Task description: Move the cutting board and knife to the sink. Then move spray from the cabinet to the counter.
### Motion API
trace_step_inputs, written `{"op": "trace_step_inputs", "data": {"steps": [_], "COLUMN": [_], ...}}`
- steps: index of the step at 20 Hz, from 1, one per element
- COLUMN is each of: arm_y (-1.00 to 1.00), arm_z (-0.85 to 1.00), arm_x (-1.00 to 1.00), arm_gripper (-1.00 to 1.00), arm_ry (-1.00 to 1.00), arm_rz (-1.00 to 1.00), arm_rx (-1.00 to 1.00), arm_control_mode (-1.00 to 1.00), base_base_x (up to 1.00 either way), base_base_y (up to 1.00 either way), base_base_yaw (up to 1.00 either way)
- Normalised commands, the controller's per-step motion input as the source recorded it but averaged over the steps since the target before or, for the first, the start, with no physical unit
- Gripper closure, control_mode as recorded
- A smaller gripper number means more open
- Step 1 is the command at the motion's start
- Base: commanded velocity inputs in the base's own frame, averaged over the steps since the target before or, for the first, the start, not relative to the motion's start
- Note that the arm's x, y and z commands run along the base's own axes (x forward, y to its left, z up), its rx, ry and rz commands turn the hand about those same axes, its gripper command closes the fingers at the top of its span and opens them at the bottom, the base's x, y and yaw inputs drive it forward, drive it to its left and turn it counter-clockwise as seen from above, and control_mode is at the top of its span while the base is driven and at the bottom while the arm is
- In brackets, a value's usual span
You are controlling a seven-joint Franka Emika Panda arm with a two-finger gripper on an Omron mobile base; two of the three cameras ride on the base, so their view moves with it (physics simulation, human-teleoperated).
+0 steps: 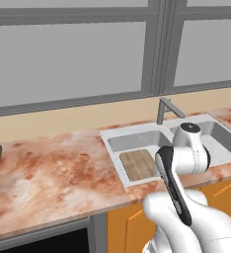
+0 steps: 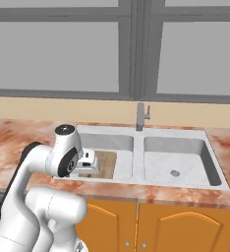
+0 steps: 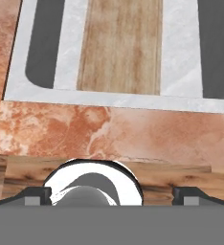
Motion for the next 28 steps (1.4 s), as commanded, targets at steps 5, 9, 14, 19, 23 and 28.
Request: {"op": "trace_step_inputs", "data": {"steps": [5,9,14,19,23,28], "arm_y": [0.0,0.0,0.0,0.0,0.0,0.0], "arm_z": [0.0,0.0,0.0,0.0,0.0,0.0], "arm_x": [0.0,0.0,0.0,0.0,0.0,0.0], "arm_gripper": [-1.0,-1.0,-1.0,-1.0,-1.0,-1.0], "arm_ry": [0.0,0.0,0.0,0.0,0.0,0.0], "arm_rz": [0.0,0.0,0.0,0.0,0.0,0.0], "arm_rx": [0.0,0.0,0.0,0.0,0.0,0.0], "arm_control_mode": [1.0,1.0,1.0,1.0,1.0,1.0], "base_base_x": [-0.29,-0.64,-0.6,-0.16,-0.05,0.0], "base_base_y": [-0.05,-0.14,-0.12,-0.09,-0.01,0.0], "base_base_yaw": [-0.01,-0.07,-0.17,-0.6,-0.76,-0.84]}}
